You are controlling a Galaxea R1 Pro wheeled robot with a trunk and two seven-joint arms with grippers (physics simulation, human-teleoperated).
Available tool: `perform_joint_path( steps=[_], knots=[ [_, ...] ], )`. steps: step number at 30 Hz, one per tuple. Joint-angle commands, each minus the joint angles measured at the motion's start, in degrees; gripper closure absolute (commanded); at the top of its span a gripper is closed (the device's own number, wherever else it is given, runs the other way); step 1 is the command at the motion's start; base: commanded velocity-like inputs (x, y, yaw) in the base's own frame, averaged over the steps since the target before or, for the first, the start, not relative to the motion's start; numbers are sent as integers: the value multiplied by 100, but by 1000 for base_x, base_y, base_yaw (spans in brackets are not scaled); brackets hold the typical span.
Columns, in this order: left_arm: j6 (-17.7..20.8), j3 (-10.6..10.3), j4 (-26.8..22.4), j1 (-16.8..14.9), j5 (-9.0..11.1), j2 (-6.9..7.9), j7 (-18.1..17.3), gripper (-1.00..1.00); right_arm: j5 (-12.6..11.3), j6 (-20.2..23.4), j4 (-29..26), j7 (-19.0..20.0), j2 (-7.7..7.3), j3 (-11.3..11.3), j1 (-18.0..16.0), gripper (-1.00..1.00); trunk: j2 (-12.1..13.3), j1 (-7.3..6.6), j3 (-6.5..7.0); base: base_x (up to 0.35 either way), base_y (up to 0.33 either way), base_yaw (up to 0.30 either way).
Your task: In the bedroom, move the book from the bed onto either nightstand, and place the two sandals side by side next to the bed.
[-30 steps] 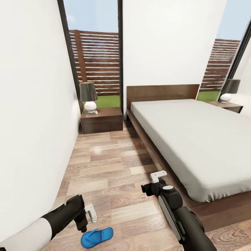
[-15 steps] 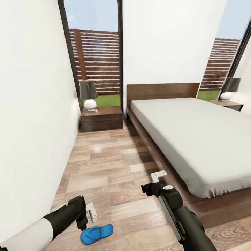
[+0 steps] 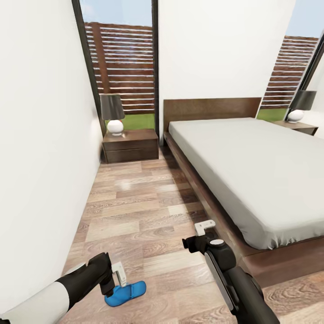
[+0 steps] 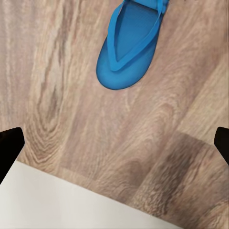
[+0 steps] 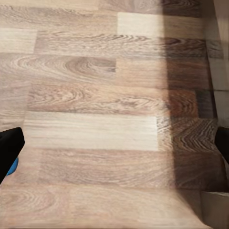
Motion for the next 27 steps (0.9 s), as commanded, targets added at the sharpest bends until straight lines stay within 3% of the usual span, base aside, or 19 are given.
perform_joint_path(
  steps=[1,12,22,27],
  knots=[
    [-2,-19,-14,-5,-60,4,-50,-100,-8,28,-9,-32,-1,8,-4,-100,-4,1,-28,0,0,0],
    [-27,-19,-15,-5,-51,2,-50,-100,-15,33,0,-30,6,8,-4,-100,-19,30,-272,0,0,0],
    [-24,11,-15,-8,-47,-4,-50,-100,-15,33,-5,-30,4,8,-4,-100,-19,30,-272,5,3,0],
    [-19,22,-11,-8,-52,-34,-50,-100,-15,33,-3,-30,5,8,-4,-100,-19,30,-272,200,111,0]
  ],
)
